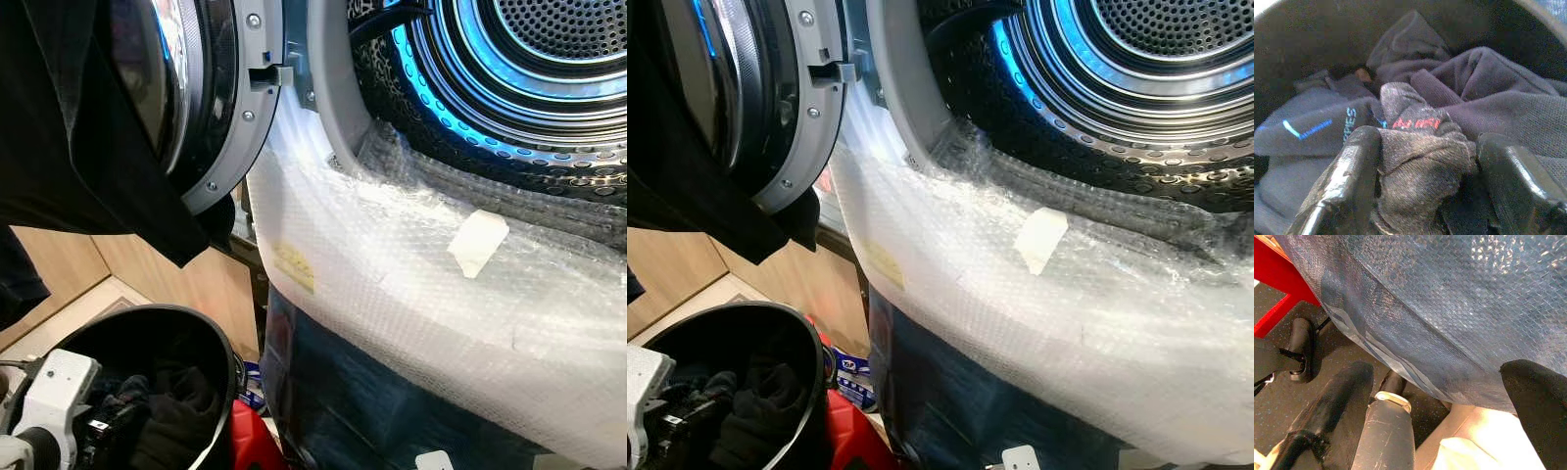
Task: Clothes washing
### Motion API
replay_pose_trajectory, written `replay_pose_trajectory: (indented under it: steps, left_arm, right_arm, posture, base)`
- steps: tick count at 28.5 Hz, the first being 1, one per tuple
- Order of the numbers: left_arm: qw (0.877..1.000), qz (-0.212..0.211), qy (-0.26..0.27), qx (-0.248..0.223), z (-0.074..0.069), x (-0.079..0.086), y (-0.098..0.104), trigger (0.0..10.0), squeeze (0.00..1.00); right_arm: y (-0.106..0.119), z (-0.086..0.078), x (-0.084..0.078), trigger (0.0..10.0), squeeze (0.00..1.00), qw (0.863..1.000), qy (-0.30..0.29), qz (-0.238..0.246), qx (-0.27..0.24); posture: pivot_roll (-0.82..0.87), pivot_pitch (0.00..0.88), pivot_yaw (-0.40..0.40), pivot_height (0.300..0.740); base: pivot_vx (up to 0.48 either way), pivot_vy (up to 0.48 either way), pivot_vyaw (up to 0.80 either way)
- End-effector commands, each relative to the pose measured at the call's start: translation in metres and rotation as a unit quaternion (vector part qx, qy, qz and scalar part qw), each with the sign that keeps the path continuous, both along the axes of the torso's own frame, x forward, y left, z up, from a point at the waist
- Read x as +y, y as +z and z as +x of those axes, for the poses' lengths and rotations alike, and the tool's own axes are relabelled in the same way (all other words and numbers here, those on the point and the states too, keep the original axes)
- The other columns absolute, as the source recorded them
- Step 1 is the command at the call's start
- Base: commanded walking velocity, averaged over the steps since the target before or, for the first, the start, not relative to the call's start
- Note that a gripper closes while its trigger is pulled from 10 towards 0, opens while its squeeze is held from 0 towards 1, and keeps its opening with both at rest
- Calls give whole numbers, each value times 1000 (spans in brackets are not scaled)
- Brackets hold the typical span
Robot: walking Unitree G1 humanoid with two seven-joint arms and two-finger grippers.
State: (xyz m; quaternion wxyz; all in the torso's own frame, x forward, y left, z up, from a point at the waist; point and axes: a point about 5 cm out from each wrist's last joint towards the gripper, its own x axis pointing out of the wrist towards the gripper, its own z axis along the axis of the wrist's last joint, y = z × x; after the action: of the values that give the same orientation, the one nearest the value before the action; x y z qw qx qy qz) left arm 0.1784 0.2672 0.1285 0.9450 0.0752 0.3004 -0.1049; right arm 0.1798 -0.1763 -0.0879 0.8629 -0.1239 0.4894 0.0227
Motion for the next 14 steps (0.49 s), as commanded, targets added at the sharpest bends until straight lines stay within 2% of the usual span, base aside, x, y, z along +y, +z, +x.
replay_pose_trajectory:
  steps: [1,5,6,7,8,14]
  left_arm:
    - [1000,7,-5,15,-1,-2,-3,10000,0]
    - [1000,-2,-13,22,-2,-6,-4,10000,0]
    - [1000,-2,-15,22,-2,-6,-4,8039,0]
    - [1000,-1,-14,22,-2,-6,-4,2196,0]
    - [1000,-1,-12,20,-1,-5,-3,0,0]
    - [1000,3,-23,19,1,-7,-3,0,0]
  right_arm:
    - [-1,-3,1,10000,0,1000,2,1,7]
    - [-2,-4,1,10000,0,1000,1,1,9]
    - [-2,-4,0,10000,0,1000,1,1,9]
    - [-2,-5,0,10000,0,1000,1,1,10]
    - [-2,-5,0,10000,0,1000,1,1,10]
    - [-2,-4,2,10000,0,1000,1,2,10]
  posture:
    - [310,71,4,740]
    - [310,72,6,740]
    - [310,71,6,740]
    - [309,70,8,740]
    - [310,70,8,740]
    - [306,65,17,740]
  base:
    - [0,0,0]
    - [0,0,0]
    - [0,0,0]
    - [0,0,0]
    - [0,0,0]
    - [0,0,0]
